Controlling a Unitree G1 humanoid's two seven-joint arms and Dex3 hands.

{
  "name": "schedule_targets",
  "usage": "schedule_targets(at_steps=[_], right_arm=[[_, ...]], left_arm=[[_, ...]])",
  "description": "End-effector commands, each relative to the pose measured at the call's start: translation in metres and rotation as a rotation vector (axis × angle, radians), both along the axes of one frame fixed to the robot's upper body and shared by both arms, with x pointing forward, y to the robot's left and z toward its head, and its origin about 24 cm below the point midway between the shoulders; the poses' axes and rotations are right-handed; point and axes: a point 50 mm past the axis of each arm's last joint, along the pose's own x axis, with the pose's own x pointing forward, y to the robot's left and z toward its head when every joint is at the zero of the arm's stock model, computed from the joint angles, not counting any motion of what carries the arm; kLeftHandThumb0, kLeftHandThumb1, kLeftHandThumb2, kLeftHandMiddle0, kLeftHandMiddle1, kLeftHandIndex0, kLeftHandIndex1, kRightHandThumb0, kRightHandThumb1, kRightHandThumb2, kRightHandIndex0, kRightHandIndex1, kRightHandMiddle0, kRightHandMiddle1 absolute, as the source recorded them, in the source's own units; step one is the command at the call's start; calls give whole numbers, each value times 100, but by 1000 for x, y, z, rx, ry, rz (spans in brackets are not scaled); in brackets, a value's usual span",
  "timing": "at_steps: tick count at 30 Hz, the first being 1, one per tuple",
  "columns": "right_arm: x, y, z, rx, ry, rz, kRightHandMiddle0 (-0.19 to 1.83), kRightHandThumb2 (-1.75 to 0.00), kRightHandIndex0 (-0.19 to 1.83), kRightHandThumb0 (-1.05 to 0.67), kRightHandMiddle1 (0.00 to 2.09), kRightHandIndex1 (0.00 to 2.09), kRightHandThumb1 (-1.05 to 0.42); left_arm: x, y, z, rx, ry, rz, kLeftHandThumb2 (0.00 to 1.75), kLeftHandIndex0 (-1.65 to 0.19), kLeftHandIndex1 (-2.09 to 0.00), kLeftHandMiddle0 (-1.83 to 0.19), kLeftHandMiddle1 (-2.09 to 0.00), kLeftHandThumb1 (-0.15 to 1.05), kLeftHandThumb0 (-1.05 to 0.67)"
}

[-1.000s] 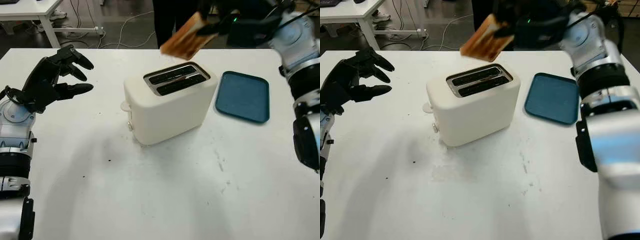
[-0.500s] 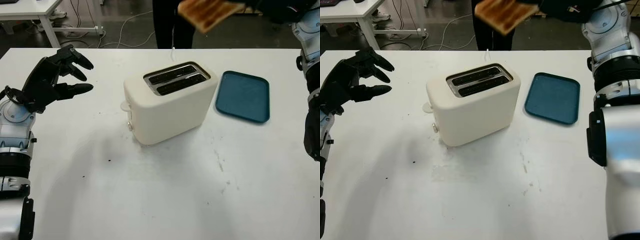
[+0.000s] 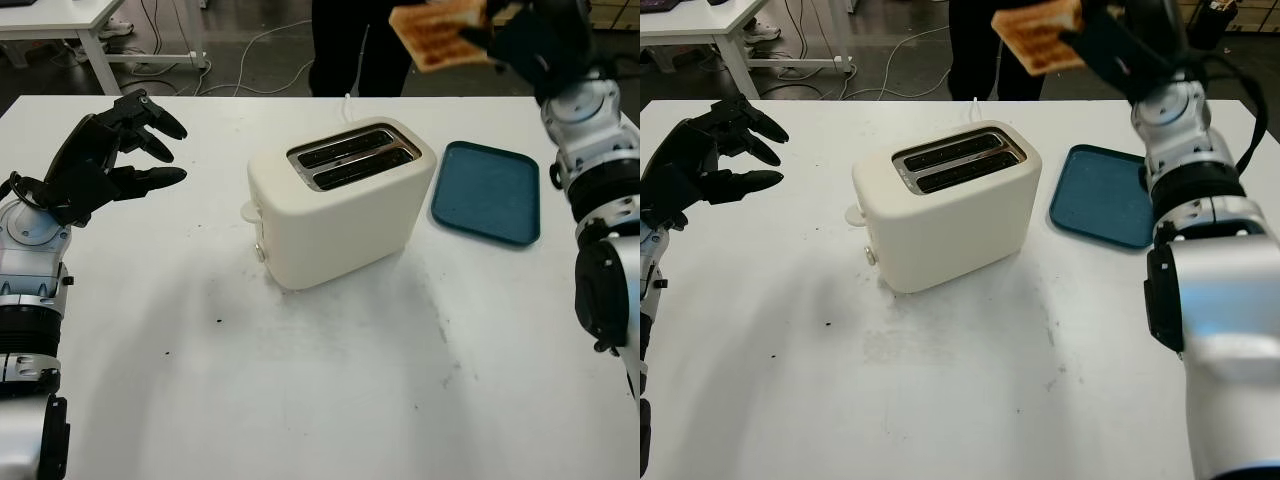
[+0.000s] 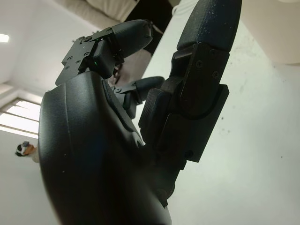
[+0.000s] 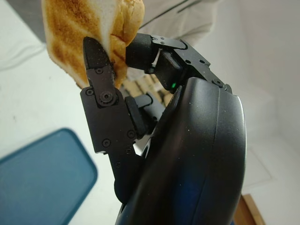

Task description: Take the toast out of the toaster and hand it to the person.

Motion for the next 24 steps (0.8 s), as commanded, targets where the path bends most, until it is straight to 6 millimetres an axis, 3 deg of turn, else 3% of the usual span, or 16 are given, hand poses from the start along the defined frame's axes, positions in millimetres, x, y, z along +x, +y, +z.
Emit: schedule_targets(at_steps=[1,16,22,24], right_arm=[[2,1,-10,36,44,-23,77,-18,95,-33,174,175,-92],[7,22,-31,67,104,-92,63,-17,80,-32,175,175,-92],[8,23,-34,131,125,-111,63,-15,82,-35,174,175,-92],[8,23,-35,157,143,-122,62,-15,73,-36,171,173,-92]], left_arm=[[-1,2,-2,-4,5,8,3,-24,-139,-29,-149,92,-105],[-1,2,-3,-3,3,13,2,-25,-138,-30,-148,92,-105],[-1,3,-3,-7,10,13,2,-25,-139,-30,-148,92,-105],[-1,3,-3,-8,15,11,2,-25,-138,-30,-148,92,-105]])
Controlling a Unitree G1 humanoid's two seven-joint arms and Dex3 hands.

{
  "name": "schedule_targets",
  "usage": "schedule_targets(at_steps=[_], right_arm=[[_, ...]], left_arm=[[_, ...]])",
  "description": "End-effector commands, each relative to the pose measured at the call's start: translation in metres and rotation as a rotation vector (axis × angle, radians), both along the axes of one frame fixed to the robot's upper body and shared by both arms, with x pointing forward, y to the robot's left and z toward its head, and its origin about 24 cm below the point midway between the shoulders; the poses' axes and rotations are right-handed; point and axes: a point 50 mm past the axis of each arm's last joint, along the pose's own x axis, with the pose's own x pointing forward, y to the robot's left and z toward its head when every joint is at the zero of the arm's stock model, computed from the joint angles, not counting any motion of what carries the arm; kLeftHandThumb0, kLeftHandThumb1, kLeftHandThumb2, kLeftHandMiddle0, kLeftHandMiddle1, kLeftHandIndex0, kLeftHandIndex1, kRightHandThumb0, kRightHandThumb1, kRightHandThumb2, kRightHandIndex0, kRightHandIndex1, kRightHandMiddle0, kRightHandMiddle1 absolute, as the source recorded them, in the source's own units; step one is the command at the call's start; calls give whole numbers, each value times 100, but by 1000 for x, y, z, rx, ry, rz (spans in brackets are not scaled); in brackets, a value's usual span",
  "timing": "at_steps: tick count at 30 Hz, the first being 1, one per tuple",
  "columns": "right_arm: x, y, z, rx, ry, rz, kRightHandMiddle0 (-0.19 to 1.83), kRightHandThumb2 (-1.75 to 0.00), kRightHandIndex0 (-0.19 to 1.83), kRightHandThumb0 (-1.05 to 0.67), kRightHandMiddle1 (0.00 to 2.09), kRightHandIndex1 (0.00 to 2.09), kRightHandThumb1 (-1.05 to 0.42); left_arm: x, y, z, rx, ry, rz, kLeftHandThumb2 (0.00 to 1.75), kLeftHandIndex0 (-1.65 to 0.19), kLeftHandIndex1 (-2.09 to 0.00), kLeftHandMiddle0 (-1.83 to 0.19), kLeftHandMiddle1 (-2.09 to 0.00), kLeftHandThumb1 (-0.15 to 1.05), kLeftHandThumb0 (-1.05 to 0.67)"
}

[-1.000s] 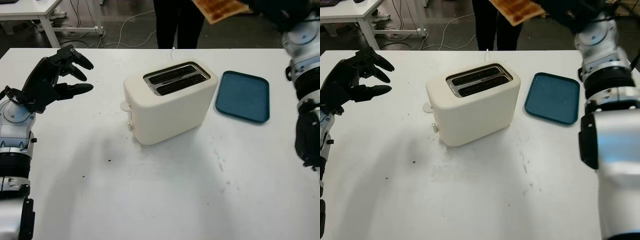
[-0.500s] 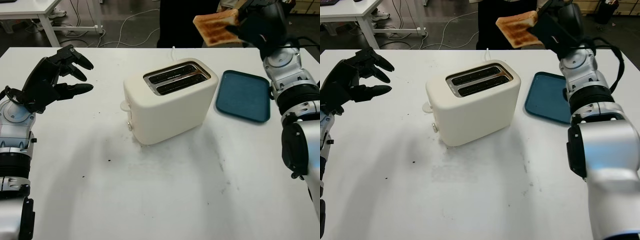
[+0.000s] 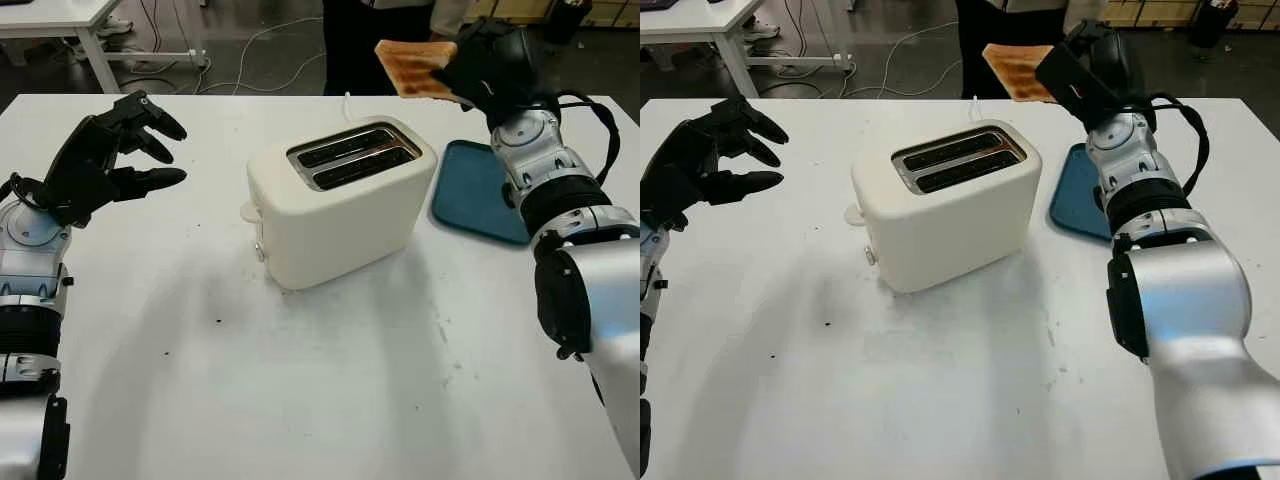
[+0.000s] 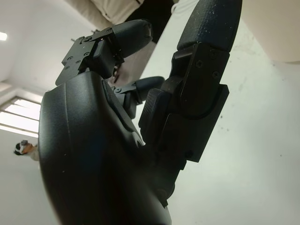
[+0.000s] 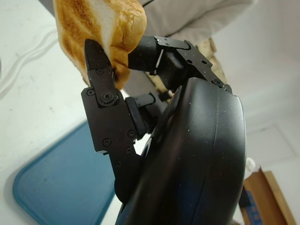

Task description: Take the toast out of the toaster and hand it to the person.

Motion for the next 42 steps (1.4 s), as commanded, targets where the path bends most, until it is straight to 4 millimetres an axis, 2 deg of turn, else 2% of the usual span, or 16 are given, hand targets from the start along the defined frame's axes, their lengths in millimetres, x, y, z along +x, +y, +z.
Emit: schedule_targets(at_steps=[1,3,4,6,9,12,15,16,21,24,28,30,33,36,38,42], right_arm=[[1,1,-2,33,21,-28,57,-17,60,-36,171,172,-92],[1,2,-3,-8,29,-34,51,-20,46,-37,171,170,-92],[1,3,-3,-8,19,-29,52,-19,47,-36,170,170,-92],[0,4,-4,21,9,-17,55,-17,58,-32,165,173,-92],[1,3,-4,54,12,-27,53,-14,72,-35,171,174,-92],[1,2,-3,69,19,-34,50,-13,75,-35,174,175,-92],[1,1,-2,85,15,-26,49,-16,62,-35,174,175,-92],[1,0,-2,95,11,-24,54,-16,72,-33,175,175,-92],[0,-1,-1,41,6,-29,65,-17,83,-35,175,175,-92],[0,0,-1,43,-3,-27,63,-15,67,-35,169,174,-92],[0,0,-2,71,7,-24,60,-12,73,-35,173,174,-92],[1,0,-2,76,13,-29,62,-9,66,-39,160,174,-92],[1,1,-2,46,20,-33,46,-12,71,-39,167,174,-92],[1,1,-3,23,26,-25,53,-16,66,-39,173,175,-92],[0,1,-3,13,16,-21,62,-15,55,-39,174,175,-92],[0,1,-3,6,13,-21,62,-13,71,-38,175,175,-92]], left_arm=[[-1,2,-1,-6,8,7,2,-25,-139,-30,-148,92,-105],[-2,2,-1,-5,9,9,1,-25,-139,-31,-148,92,-105],[-2,2,-1,-4,9,10,1,-25,-138,-30,-148,92,-105],[-2,3,-1,-1,4,14,1,-25,-138,-30,-148,92,-105],[-2,3,-2,-3,0,12,2,-25,-138,-30,-148,92,-105],[-2,3,-2,-7,4,7,2,-25,-138,-30,-149,92,-105],[-2,3,-2,-8,6,8,1,-25,-138,-30,-148,92,-105],[-2,3,-2,-6,6,8,1,-25,-138,-30,-148,92,-105],[-2,2,-2,-6,4,11,1,-25,-138,-30,-148,92,-105],[-2,2,-2,-9,6,13,1,-26,-138,-31,-148,92,-105],[-2,3,-3,-15,6,13,0,-26,-138,-31,-148,92,-105],[-2,3,-3,-17,8,13,0,-26,-137,-32,-147,91,-105],[-2,3,-4,-12,10,19,0,-26,-137,-32,-147,92,-105],[-3,4,-4,-9,10,22,0,-26,-137,-32,-146,91,-105],[-3,4,-4,-7,10,27,0,-26,-138,-32,-146,92,-105],[-3,4,-4,-13,12,29,0,-26,-137,-32,-146,91,-105]])
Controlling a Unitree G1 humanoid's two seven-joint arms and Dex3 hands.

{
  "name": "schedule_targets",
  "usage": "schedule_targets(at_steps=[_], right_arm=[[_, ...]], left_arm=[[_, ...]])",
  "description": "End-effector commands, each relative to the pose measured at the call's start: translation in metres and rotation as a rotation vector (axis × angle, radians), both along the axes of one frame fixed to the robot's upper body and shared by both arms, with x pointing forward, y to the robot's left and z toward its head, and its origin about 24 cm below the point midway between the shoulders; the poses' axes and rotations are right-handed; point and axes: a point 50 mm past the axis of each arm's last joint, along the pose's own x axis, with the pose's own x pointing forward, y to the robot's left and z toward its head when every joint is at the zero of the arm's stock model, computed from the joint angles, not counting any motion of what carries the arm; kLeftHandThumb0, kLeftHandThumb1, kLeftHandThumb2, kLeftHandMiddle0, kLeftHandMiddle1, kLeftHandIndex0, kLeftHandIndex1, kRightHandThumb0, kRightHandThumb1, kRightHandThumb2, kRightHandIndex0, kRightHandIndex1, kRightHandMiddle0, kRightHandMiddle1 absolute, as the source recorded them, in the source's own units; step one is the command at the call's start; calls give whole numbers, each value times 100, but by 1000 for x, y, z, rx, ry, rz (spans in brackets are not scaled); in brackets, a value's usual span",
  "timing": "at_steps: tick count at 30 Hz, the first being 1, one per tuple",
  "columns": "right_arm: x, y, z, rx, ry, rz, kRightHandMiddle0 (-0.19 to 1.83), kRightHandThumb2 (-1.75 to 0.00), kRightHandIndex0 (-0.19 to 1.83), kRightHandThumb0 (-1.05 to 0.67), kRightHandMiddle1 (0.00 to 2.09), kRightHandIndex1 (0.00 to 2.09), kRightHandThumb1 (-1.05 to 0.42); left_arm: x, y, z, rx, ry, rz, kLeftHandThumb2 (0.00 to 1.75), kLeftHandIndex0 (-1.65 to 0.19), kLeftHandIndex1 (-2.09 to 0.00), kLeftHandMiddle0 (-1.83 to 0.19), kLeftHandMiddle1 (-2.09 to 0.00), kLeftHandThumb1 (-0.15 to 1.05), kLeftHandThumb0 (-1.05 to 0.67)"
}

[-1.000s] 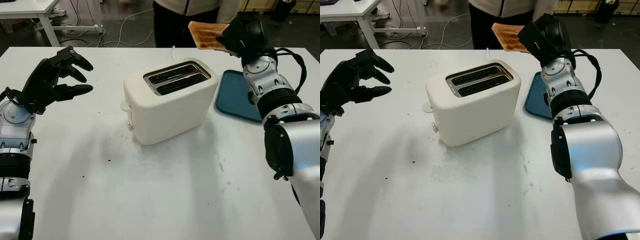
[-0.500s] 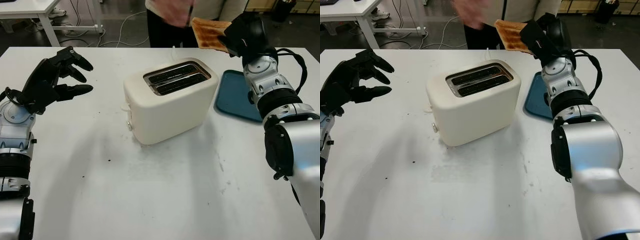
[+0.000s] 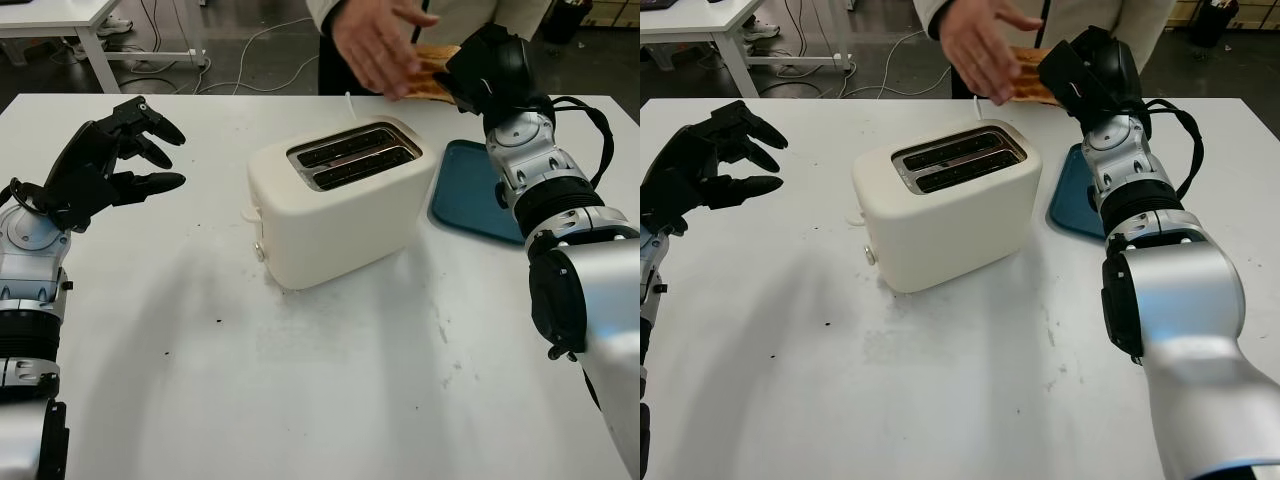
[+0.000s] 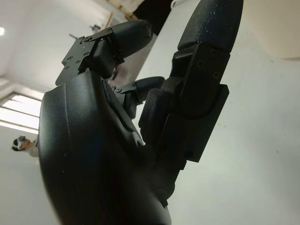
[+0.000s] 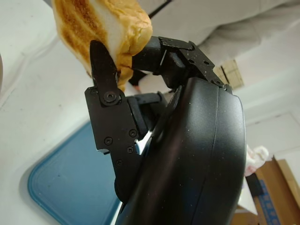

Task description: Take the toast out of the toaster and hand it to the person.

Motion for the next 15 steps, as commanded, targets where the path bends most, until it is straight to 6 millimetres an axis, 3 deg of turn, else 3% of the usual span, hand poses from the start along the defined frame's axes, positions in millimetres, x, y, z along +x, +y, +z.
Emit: schedule_targets(at_steps=[1,8,11,13,15], right_arm=[[0,-1,2,-35,-16,2,63,-13,71,-37,171,175,-92],[0,0,2,-22,-14,5,64,-15,66,-44,172,175,-92],[0,1,2,3,-23,9,65,-15,74,-42,174,175,-92],[0,1,2,10,-26,9,54,-13,77,-38,167,175,-92],[0,1,2,17,-25,12,62,-14,76,-39,170,175,-92]], left_arm=[[-2,2,-1,-7,4,12,0,-26,-137,-32,-146,91,-105],[-2,1,-1,-6,6,12,0,-27,-137,-32,-146,91,-105],[-2,1,-1,-6,5,9,0,-27,-137,-33,-146,91,-105],[-2,1,-1,-3,0,10,0,-27,-137,-33,-146,91,-105],[-1,1,-1,-2,1,13,1,-27,-137,-33,-146,92,-105]])
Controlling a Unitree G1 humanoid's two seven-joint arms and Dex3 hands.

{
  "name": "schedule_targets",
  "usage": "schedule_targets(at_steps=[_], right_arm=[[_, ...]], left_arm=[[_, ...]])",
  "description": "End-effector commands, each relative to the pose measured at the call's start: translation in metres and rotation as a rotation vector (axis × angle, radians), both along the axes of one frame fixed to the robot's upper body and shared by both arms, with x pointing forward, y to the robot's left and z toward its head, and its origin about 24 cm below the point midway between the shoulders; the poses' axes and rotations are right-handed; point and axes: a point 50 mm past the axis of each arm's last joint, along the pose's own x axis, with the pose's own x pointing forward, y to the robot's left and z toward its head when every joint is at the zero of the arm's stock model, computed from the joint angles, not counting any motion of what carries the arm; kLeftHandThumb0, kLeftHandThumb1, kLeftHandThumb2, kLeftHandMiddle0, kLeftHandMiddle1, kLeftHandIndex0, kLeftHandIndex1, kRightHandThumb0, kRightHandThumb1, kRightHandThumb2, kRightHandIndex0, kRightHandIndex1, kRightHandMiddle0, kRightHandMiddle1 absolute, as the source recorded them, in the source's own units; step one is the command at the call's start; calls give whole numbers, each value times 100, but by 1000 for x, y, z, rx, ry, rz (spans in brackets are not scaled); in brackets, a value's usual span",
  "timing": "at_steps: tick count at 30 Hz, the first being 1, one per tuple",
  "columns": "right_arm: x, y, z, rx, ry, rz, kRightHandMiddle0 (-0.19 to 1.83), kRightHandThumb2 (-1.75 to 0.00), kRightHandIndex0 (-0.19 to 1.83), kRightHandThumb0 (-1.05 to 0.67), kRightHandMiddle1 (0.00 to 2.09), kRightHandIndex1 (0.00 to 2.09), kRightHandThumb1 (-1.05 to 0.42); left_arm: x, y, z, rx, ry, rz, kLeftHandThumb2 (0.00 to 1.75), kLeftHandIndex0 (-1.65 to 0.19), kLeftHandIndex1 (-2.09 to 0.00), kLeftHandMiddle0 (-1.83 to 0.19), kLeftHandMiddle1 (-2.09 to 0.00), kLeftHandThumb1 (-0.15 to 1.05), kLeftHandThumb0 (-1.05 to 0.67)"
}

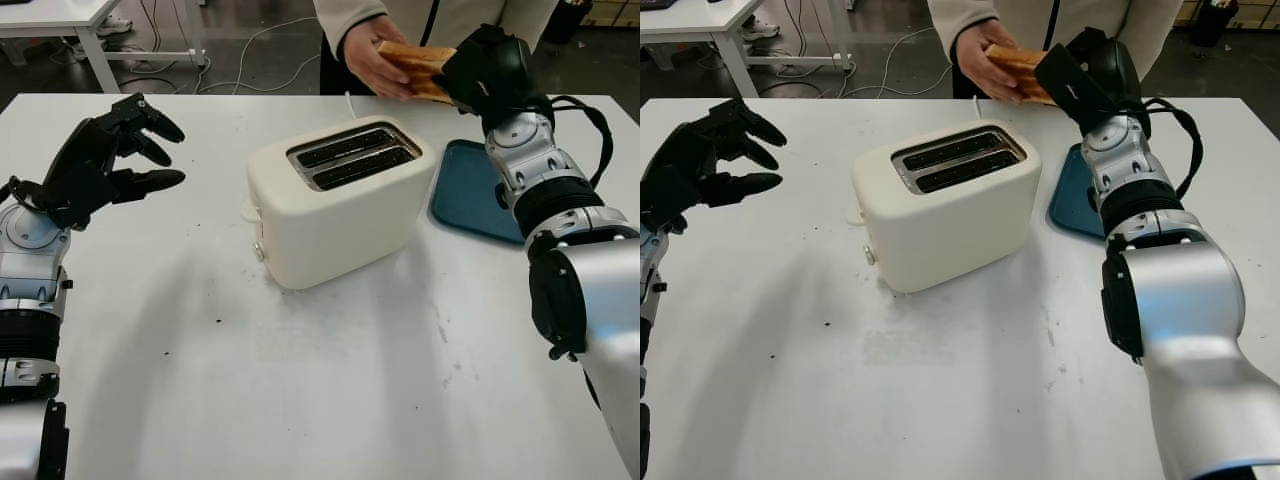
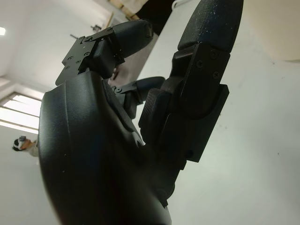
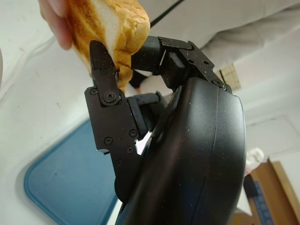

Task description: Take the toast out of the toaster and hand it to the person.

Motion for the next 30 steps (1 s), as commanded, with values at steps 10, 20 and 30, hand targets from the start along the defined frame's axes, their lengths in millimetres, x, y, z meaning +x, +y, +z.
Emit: schedule_targets(at_steps=[10,20,30], right_arm=[[0,2,2,17,-28,9,63,-12,73,-37,171,175,-92],[0,4,2,9,-24,-5,64,-12,53,-39,133,155,-92],[1,3,2,-32,17,13,37,-17,68,-41,142,174,-92]], left_arm=[[-1,2,-2,-4,-3,6,0,-27,-136,-33,-146,92,-105],[-1,2,-2,-7,0,4,0,-27,-136,-33,-146,92,-105],[-1,3,-3,-6,-3,5,0,-27,-136,-33,-146,92,-105]])
